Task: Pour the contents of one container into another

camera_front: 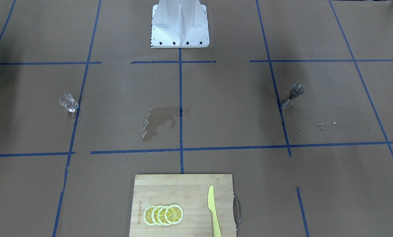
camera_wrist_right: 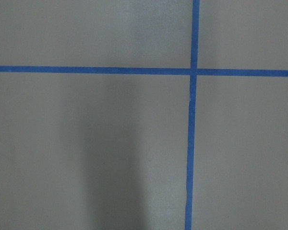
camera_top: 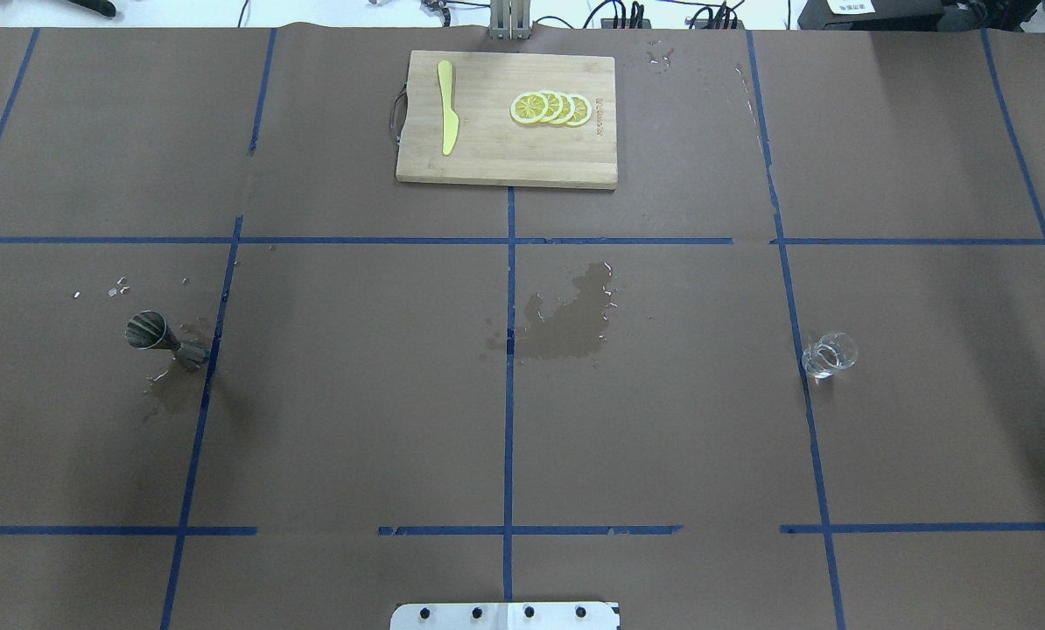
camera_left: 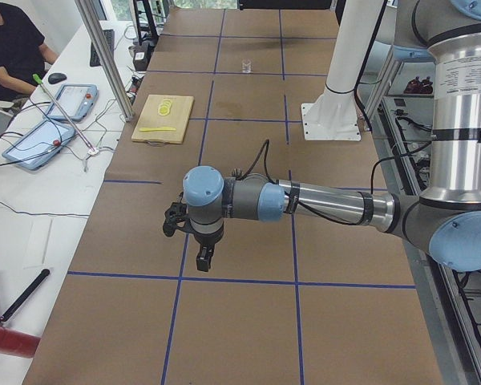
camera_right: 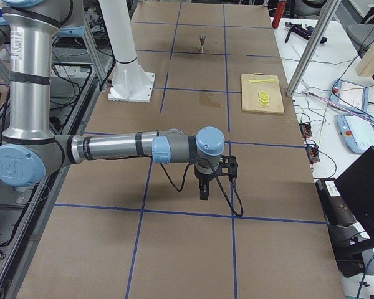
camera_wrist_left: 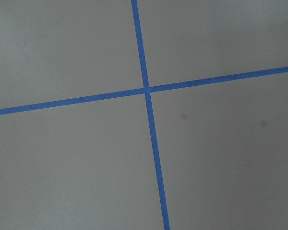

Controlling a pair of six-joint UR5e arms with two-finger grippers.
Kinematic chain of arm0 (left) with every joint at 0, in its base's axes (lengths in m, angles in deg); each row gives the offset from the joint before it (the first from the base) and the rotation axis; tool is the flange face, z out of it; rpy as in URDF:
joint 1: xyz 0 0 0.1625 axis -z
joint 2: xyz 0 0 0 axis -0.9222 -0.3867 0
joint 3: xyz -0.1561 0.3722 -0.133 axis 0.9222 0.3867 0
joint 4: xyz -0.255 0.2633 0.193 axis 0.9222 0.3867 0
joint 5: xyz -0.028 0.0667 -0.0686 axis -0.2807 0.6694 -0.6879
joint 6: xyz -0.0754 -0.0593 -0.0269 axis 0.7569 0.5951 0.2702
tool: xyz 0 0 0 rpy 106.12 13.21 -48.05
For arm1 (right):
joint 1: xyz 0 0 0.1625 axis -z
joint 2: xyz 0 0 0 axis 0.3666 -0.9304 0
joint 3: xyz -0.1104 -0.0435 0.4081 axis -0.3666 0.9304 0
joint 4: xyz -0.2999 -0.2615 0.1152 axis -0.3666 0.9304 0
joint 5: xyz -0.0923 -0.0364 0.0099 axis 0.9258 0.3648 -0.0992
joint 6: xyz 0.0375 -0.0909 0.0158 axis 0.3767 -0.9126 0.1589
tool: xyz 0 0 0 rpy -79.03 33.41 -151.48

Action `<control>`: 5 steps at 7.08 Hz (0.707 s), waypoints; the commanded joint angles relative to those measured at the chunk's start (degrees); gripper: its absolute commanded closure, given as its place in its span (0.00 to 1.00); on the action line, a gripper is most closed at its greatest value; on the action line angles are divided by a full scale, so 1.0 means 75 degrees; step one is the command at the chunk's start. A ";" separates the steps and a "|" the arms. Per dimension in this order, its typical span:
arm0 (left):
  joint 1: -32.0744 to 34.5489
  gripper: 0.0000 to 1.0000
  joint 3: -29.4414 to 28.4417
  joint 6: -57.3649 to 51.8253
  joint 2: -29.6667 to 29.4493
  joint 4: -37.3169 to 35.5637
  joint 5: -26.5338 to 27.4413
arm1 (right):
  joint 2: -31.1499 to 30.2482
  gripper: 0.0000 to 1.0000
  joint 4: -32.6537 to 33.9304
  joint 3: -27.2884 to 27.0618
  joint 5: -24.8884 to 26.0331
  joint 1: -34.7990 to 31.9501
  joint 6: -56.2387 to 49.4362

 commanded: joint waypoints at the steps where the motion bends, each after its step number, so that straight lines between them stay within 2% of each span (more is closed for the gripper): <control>1: 0.0003 0.00 0.0015 0.0010 0.0037 0.0327 -0.0515 | -0.0011 0.00 0.0000 -0.0004 0.0001 0.0000 0.0014; 3: -0.0008 0.00 0.0084 0.0034 -0.0126 0.0641 -0.0515 | 0.0070 0.00 -0.0070 -0.0004 0.0024 0.0012 0.0003; 5: -0.0310 0.00 -0.0008 0.0045 -0.0080 0.1879 -0.0515 | 0.0036 0.00 -0.0608 0.0008 -0.0011 0.0023 0.0014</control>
